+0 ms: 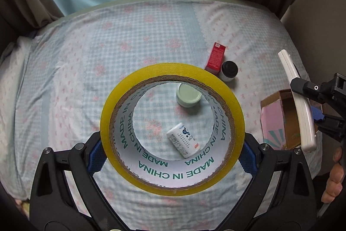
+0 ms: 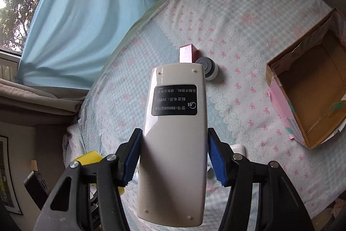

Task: Organize rigid objects
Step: 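Carry tape roll with left tool while right tool carries remote to cardboard box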

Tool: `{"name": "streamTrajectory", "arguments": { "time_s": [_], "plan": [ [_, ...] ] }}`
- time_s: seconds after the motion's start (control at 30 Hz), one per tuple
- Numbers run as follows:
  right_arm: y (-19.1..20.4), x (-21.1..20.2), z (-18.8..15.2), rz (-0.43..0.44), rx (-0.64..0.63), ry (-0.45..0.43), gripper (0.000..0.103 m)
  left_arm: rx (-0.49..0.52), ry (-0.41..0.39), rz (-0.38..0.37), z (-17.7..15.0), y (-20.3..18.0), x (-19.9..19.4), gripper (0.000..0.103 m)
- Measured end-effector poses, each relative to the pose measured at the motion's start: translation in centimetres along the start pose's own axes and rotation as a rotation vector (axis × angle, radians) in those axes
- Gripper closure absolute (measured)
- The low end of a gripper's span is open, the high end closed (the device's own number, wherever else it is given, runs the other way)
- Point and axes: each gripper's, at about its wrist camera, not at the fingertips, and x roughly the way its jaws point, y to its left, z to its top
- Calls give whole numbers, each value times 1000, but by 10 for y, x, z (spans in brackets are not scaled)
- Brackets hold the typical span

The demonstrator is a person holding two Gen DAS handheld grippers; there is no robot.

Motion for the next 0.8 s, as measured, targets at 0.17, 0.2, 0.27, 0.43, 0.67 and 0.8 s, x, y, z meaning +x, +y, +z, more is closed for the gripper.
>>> {"name": "streamTrajectory", "arguments": {
  "time_s": [0.17,0.2,0.27,0.43,0.67,0.8],
  "plan": [
    [-25,-61,17,8,23,-85,49,51,-48,-31,7,-56,-33,7],
    [-34,-71,21,7,30,-96,49,62,-54,-37,7,-69,-38,7],
    [-51,-90,28,5,38,-107,49,76,-65,-51,7,-95,-47,7],
    [-103,-124,47,-19,42,-106,49,85,-68,-63,1,-164,-56,7],
    [-184,-145,76,-54,109,-103,49,117,-15,-78,-6,-252,-34,7],
    [-227,-145,94,-68,155,-82,49,138,28,-73,-7,-293,-10,7]
  ]
}}
